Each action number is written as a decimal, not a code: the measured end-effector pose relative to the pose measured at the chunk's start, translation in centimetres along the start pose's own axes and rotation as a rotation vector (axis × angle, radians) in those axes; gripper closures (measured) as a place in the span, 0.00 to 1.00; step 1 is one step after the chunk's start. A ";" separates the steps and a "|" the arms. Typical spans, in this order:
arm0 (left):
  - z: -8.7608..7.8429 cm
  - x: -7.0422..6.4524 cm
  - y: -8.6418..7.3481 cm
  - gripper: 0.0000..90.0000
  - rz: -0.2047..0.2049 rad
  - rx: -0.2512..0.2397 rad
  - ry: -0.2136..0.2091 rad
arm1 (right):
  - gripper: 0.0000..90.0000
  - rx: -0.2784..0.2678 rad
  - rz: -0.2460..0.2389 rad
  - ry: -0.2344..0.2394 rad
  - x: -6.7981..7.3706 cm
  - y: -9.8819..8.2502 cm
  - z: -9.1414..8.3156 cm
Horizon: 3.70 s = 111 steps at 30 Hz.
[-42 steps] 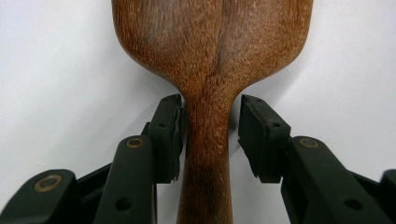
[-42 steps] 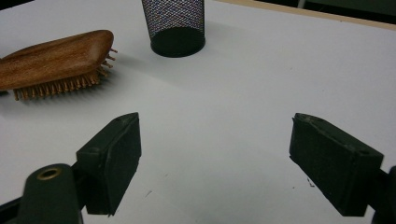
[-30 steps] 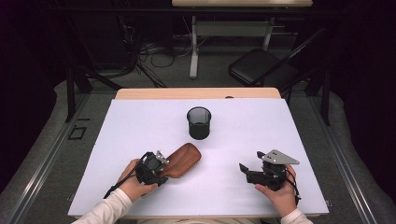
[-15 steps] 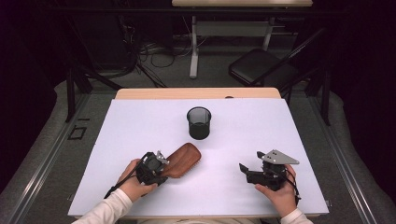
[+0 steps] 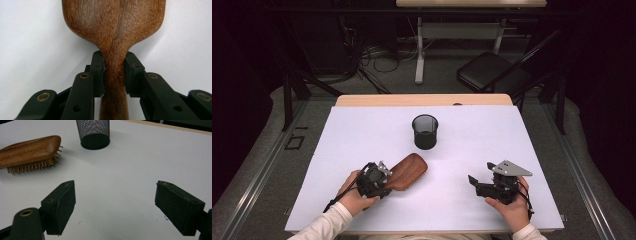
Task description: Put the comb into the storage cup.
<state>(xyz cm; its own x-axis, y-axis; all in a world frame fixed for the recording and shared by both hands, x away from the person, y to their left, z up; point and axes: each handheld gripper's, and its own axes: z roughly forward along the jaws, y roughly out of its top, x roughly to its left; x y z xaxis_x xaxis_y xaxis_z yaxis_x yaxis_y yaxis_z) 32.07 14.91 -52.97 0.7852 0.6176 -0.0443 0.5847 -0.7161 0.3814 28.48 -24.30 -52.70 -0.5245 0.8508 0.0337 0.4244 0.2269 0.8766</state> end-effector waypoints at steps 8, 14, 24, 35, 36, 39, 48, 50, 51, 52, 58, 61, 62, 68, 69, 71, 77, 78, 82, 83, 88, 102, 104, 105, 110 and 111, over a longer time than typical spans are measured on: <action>-0.2 0.2 -0.2 0.81 -0.021 -0.022 -0.022 | 0.19 -0.001 0.002 -0.001 0.0 0.0 0.0; -0.3 0.3 -0.4 0.81 -0.034 -0.051 -0.033 | 0.19 0.003 0.003 0.000 0.0 0.0 0.1; -0.4 0.4 -0.9 0.81 -0.048 -0.093 -0.051 | 0.19 0.002 0.005 -0.002 0.0 0.0 0.1; -0.3 0.4 -1.6 0.81 -0.076 -0.150 -0.064 | 0.19 0.003 0.004 -0.003 0.0 -0.1 0.1; -0.2 0.4 -1.6 0.81 -0.077 -0.153 -0.066 | 0.19 0.002 0.005 -0.002 0.0 -0.1 0.1; -0.2 0.4 -1.8 0.81 -0.085 -0.164 -0.075 | 0.19 0.002 0.005 -0.003 0.0 -0.1 0.1; -0.1 0.4 -2.1 0.80 -0.111 -0.200 -0.080 | 0.19 0.002 0.005 -0.003 0.0 -0.1 0.1; -0.2 0.3 -2.1 0.80 -0.112 -0.209 -0.082 | 0.19 0.002 0.005 -0.002 0.0 -0.1 0.1; -0.2 0.3 -2.1 0.80 -0.109 -0.211 -0.083 | 0.19 0.003 0.002 -0.004 -0.1 -0.1 0.1; -0.2 0.3 -2.1 0.80 -0.105 -0.213 -0.082 | 0.19 0.004 0.001 -0.003 -0.1 -0.1 0.1; -0.5 0.2 -1.9 0.80 -0.112 -0.241 -0.086 | 0.19 0.003 0.002 -0.004 -0.1 -0.1 0.1; -0.6 0.2 -1.8 0.80 -0.120 -0.263 -0.089 | 0.19 0.002 0.002 -0.003 -0.1 -0.1 0.1; -0.7 0.1 -1.8 0.80 -0.125 -0.274 -0.084 | 0.19 0.002 0.002 -0.003 -0.1 -0.1 0.1; -1.2 0.1 -1.5 0.80 -0.127 -0.301 -0.067 | 0.19 0.001 0.003 -0.002 -0.1 -0.1 0.1; -1.3 0.1 -1.5 0.80 -0.125 -0.308 -0.062 | 0.19 0.000 0.002 -0.001 -0.1 -0.1 0.1; -1.5 0.1 -1.4 0.80 -0.124 -0.316 -0.065 | 0.19 0.004 0.002 -0.003 -0.1 -0.1 0.1; -2.0 -0.2 -1.2 0.80 -0.125 -0.342 -0.064 | 0.19 0.004 0.001 -0.002 -0.1 -0.1 0.1; -2.1 -0.2 -1.2 0.80 -0.119 -0.347 -0.064 | 0.19 0.004 0.001 -0.002 -0.1 -0.1 0.1; -2.4 -0.4 -0.9 0.80 -0.112 -0.364 -0.059 | 0.19 0.005 0.001 -0.001 0.0 -0.1 0.1; -2.4 -0.4 -0.9 0.80 -0.108 -0.367 -0.060 | 0.19 0.006 0.003 0.000 0.0 -0.1 0.1; -2.8 -0.6 -0.5 0.80 -0.107 -0.391 -0.058 | 0.19 0.007 0.002 0.002 0.0 -0.1 0.1; -4.2 -0.9 0.7 0.80 -0.093 -0.450 -0.038 | 0.19 0.007 0.000 0.004 0.0 -0.1 0.2; -4.4 -0.9 1.0 0.80 -0.093 -0.458 -0.035 | 0.19 0.008 0.001 0.004 0.0 -0.1 0.2; -4.4 -0.9 1.1 0.80 -0.091 -0.465 -0.031 | 0.19 0.008 0.002 0.004 0.0 -0.1 0.2; -4.9 -0.9 1.9 0.80 -0.088 -0.491 -0.022 | 0.19 0.007 0.002 0.004 0.0 -0.1 0.2; -4.9 -0.9 2.0 0.80 -0.087 -0.498 -0.017 | 0.19 0.005 0.000 0.004 0.0 -0.1 0.2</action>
<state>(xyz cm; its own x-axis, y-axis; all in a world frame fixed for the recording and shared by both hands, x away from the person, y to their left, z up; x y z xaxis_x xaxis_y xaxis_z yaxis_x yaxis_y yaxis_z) 31.52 14.48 -47.60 0.7435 0.6598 -0.1090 0.4832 -0.4173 0.7697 28.58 -24.24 -52.88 -0.5273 0.8489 0.0354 0.4282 0.2295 0.8741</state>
